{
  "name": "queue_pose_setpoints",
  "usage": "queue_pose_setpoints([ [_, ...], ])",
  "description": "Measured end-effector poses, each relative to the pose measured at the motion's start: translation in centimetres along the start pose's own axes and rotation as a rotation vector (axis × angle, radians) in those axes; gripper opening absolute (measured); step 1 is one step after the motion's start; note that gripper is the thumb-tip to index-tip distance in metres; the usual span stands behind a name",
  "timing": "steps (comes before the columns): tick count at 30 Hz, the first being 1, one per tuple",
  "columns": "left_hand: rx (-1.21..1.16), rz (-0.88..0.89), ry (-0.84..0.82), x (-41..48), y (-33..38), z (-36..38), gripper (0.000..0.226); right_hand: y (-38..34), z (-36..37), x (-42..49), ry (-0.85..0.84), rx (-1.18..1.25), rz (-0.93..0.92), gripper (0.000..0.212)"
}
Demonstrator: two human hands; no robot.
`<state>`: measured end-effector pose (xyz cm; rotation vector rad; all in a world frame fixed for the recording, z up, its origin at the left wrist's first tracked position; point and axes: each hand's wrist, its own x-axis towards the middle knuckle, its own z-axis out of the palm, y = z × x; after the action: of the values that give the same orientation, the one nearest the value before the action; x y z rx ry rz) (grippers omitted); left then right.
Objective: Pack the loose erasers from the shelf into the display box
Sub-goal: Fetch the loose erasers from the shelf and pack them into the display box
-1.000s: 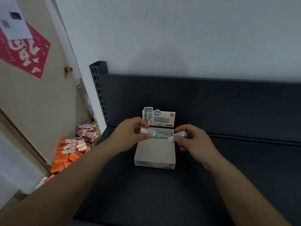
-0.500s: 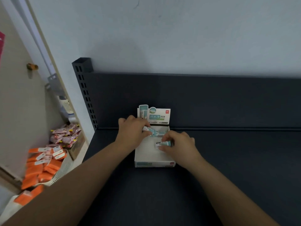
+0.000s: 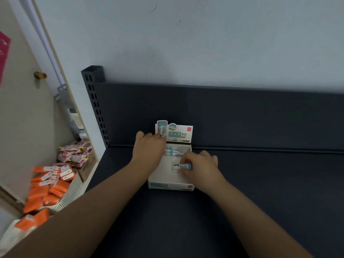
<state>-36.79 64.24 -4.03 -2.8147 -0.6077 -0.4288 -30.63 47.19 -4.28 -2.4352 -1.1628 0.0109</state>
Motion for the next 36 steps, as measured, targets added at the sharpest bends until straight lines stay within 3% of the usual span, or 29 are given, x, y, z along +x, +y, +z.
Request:
queue_pose_setpoints([
  [12,-0.104,-0.132,0.017,-1.7,0.1,0.5,0.011,0.4,-1.2,-0.8,-0.070,-0.125,-0.076,0.022],
  [17,-0.243,-0.099,0.000,-1.7,0.1,0.5,0.010,-0.4,-1.8,1.7,0.042,-0.050,-0.091,0.022],
  [20,-0.262,-0.099,0.007,-1.8,-0.1,0.7,0.011,-0.8,-1.5,3.1,0.075,-0.140,-0.137,0.028],
  [32,-0.075,-0.116,0.024,-1.7,0.3,0.4,0.016,-0.5,-0.2,4.4,0.096,-0.564,-0.203,0.020],
  [36,-0.060,-0.112,0.033,-1.7,0.3,0.3,0.016,-0.5,0.3,4.7,0.097,-0.596,-0.196,0.016],
])
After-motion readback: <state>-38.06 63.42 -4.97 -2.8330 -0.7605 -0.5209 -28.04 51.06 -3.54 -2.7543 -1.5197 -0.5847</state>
